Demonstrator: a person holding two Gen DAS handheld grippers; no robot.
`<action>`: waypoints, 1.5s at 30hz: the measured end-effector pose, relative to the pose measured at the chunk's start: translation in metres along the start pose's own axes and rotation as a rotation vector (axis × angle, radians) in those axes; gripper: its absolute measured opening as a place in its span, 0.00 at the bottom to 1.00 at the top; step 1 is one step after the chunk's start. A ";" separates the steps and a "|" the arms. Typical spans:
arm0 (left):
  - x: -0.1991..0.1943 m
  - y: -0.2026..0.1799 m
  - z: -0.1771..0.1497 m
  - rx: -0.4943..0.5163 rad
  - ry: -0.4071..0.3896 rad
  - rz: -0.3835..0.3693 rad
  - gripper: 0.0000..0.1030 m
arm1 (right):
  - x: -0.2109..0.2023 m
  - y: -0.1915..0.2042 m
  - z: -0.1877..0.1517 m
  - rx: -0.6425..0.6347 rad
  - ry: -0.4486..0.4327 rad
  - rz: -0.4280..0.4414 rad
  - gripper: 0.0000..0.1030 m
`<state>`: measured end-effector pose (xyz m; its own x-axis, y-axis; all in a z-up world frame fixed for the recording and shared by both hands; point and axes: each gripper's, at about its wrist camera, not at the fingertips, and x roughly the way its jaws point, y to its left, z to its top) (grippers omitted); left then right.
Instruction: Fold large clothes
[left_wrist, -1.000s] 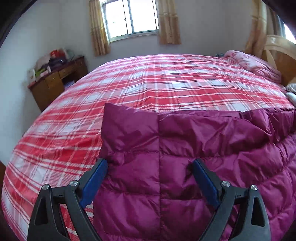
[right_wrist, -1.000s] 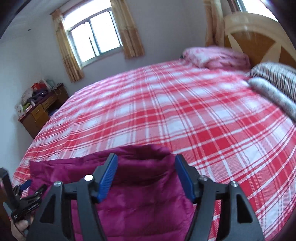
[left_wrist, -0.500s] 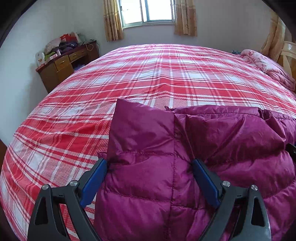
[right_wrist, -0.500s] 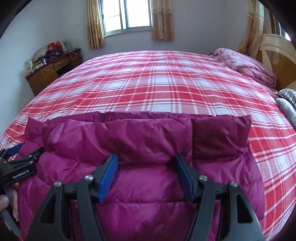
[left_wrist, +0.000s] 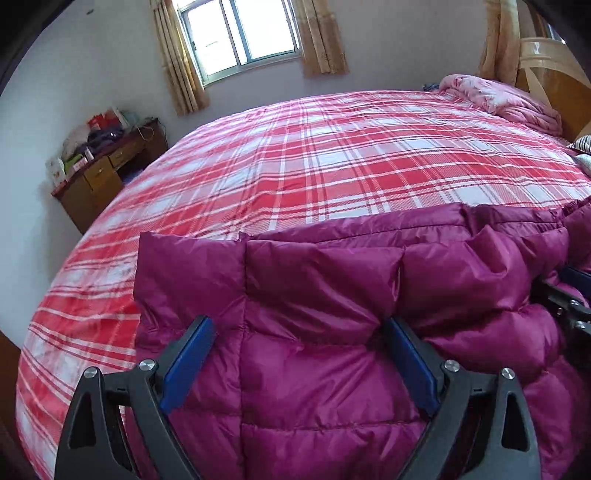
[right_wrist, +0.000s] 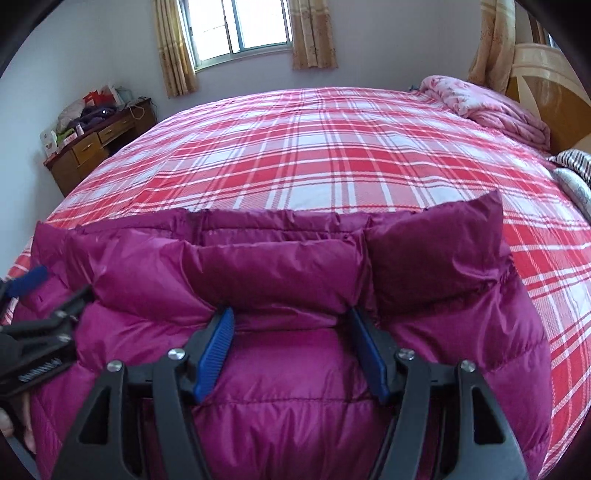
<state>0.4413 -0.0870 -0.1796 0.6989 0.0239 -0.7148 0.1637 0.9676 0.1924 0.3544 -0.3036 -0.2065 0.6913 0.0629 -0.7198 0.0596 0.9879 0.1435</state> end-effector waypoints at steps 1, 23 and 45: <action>0.001 0.000 0.000 -0.006 -0.004 -0.003 0.91 | 0.001 -0.001 0.000 0.004 0.002 0.001 0.65; 0.021 0.000 -0.007 -0.027 0.060 -0.006 0.99 | 0.011 0.003 -0.001 -0.014 0.030 -0.037 0.68; 0.025 -0.001 -0.007 -0.026 0.067 0.001 0.99 | 0.019 0.008 0.000 -0.042 0.051 -0.085 0.72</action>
<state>0.4533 -0.0857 -0.2025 0.6511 0.0410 -0.7579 0.1443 0.9736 0.1766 0.3678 -0.2944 -0.2188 0.6476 -0.0154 -0.7618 0.0851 0.9950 0.0523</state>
